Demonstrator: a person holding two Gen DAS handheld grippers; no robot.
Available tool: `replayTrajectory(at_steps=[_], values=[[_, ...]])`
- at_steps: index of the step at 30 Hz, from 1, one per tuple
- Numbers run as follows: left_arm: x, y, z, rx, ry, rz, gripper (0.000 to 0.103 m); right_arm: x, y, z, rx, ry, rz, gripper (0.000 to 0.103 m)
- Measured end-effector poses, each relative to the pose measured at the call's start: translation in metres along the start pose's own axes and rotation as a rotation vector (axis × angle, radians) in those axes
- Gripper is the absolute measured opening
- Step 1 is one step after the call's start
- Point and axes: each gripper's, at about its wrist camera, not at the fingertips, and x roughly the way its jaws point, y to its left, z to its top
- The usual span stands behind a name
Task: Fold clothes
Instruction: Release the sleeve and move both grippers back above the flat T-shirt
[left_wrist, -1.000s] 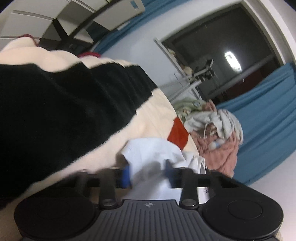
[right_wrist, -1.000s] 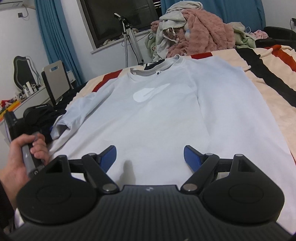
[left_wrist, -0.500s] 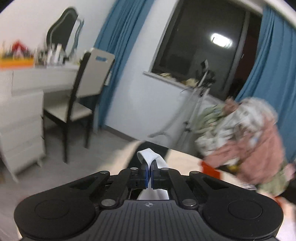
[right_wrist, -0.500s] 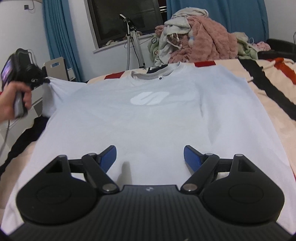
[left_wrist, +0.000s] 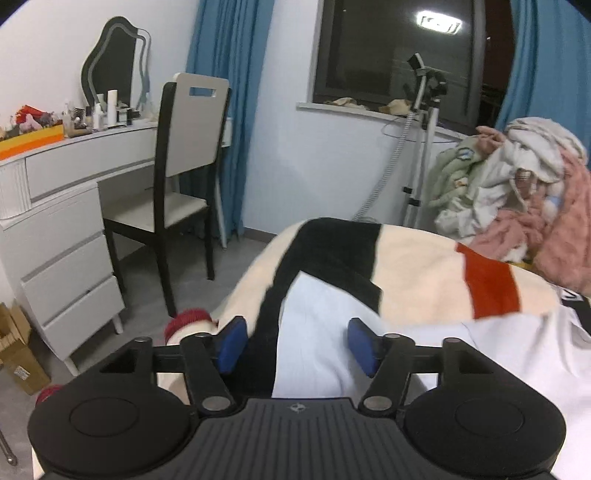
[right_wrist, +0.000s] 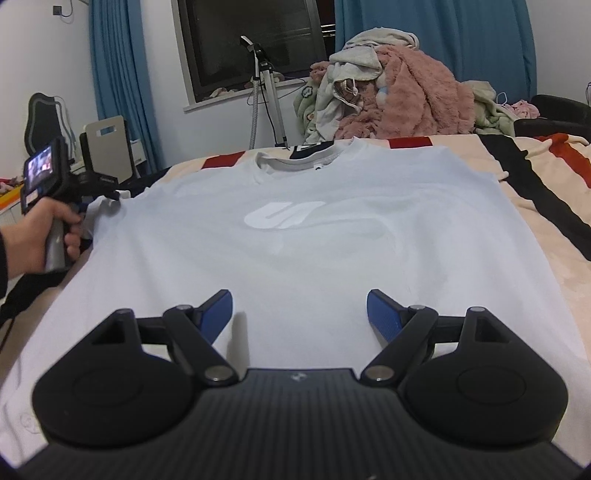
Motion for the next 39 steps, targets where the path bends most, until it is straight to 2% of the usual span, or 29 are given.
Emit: replayTrajectory(at_steps=[2,8,12,18,23,26,30,36,39], values=[[-0.026,0.006,-0.008,-0.002,-0.002,-0.018,0.083,-0.002,0.0,0.001,-0.002,-0.01,-0.002,0.081],[-0.108,0.016,-0.039,0.028,0.021,-0.071,0.085,-0.018,0.002,0.011,-0.037,-0.084,-0.023,0.081],[-0.174,0.013,-0.059,0.067,0.002,-0.089,0.086,-0.031,-0.005,0.017,-0.02,-0.12,-0.023,0.081],[-0.27,0.0,-0.087,0.081,-0.004,-0.225,0.089,-0.047,-0.014,0.025,0.006,-0.153,-0.06,0.081],[-0.332,-0.035,-0.107,0.128,0.001,-0.314,0.089,-0.064,-0.017,0.026,-0.009,-0.189,-0.068,0.081],[-0.36,-0.056,-0.118,0.134,0.001,-0.361,0.089,-0.073,-0.021,0.026,-0.003,-0.203,-0.073,0.081],[-0.388,-0.079,-0.137,0.159,-0.033,-0.372,0.09,-0.083,-0.027,0.028,0.023,-0.216,-0.078,0.081],[-0.398,-0.084,-0.174,0.191,-0.04,-0.367,0.09,-0.091,-0.031,0.027,0.028,-0.224,-0.093,0.081],[-0.395,-0.083,-0.179,0.215,-0.051,-0.351,0.09,-0.089,-0.033,0.027,0.038,-0.211,-0.098,0.081]])
